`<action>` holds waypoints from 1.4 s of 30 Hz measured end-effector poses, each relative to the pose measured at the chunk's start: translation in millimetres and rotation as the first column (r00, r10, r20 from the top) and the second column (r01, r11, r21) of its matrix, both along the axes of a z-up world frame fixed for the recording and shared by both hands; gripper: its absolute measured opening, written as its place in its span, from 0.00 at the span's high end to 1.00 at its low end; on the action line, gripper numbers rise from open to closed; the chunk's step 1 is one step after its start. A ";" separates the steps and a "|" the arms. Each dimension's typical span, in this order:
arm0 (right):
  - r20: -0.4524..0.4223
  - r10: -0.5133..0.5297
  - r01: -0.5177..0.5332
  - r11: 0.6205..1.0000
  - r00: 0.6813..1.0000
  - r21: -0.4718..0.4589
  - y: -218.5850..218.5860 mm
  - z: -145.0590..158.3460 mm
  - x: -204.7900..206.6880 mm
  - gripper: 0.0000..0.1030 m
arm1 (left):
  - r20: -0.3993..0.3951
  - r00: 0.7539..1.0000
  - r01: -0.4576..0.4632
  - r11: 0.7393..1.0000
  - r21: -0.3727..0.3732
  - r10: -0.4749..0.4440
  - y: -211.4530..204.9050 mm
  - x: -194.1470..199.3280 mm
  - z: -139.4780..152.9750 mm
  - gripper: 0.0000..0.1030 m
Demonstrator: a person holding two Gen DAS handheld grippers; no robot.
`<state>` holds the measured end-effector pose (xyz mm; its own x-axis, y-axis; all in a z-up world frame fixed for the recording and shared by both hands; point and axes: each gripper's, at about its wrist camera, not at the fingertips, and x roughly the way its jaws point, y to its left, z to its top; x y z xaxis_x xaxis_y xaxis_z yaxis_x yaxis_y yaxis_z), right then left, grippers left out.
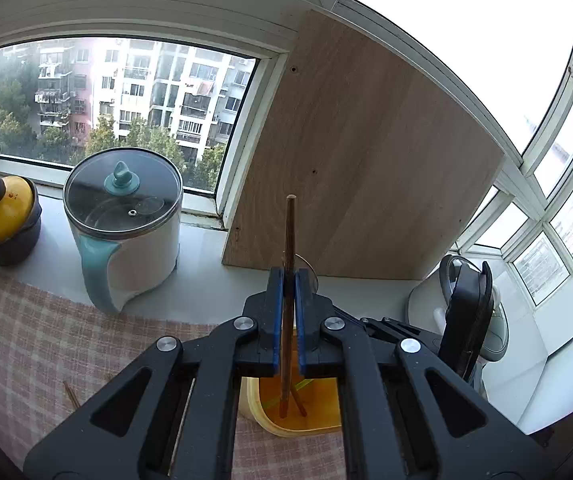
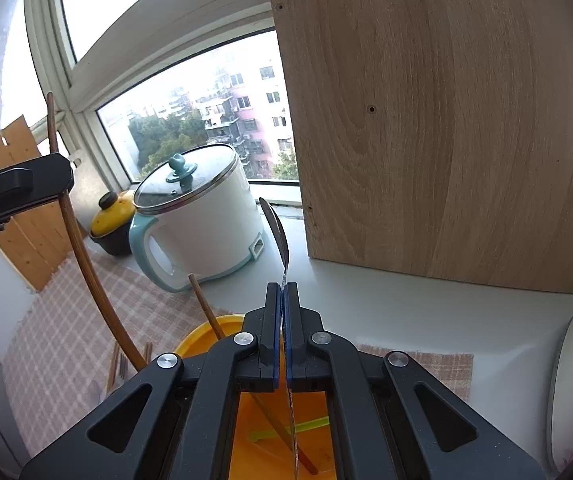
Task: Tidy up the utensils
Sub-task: 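Carry the chopstick and metal spoon over the yellow holder with both tools, then open both tools to drop the chopstick and spoon into the yellow holder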
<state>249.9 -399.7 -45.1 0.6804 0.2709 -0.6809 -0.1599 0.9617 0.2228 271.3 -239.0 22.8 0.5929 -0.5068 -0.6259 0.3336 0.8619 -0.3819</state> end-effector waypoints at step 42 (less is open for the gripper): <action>0.001 -0.097 0.097 0.995 0.995 -0.030 -7.6 15.7 -72.0 0.33 | -0.048 0.997 0.069 0.990 0.124 -0.064 18.0 -41.2 -45.8 0.71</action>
